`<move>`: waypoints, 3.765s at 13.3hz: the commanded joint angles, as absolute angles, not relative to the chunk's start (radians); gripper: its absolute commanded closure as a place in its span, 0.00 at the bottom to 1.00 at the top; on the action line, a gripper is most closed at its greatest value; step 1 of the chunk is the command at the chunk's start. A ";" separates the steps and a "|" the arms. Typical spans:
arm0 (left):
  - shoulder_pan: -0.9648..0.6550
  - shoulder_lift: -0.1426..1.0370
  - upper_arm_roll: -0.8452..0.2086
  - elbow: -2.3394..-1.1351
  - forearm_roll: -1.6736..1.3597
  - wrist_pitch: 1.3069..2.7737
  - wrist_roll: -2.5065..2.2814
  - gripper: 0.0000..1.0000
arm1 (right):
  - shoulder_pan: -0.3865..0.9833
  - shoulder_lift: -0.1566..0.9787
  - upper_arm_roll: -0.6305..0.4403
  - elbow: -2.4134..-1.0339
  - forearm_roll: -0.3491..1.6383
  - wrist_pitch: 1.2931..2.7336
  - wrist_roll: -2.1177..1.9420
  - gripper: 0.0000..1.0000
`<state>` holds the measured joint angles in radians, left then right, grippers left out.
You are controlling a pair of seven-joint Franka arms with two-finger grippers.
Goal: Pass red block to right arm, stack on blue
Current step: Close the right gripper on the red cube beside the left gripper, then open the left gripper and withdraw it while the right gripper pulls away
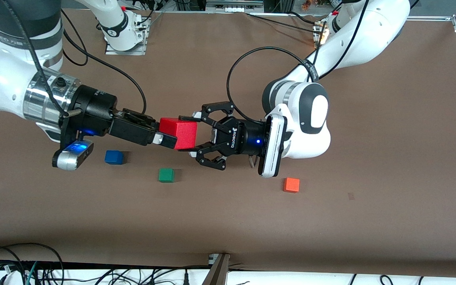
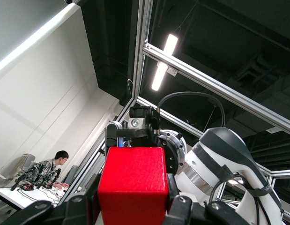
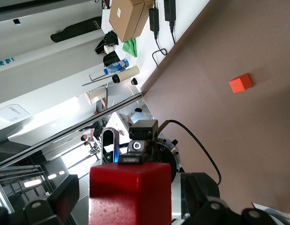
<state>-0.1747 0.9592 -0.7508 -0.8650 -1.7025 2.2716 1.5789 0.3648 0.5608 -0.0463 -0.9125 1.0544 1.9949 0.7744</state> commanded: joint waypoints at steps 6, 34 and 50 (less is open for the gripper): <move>-0.183 0.946 -0.741 -0.897 -1.697 2.279 1.609 1.00 | 0.403 0.586 -0.054 -0.870 0.992 2.023 0.769 0.01; -0.160 0.953 -0.735 -0.996 -1.694 2.267 1.721 0.99 | 0.407 0.594 -0.052 -0.877 0.657 1.853 0.594 0.06; -0.141 0.953 -0.736 -0.996 -1.694 2.235 1.749 0.00 | 0.342 0.595 -0.049 -0.877 0.693 1.836 0.578 1.00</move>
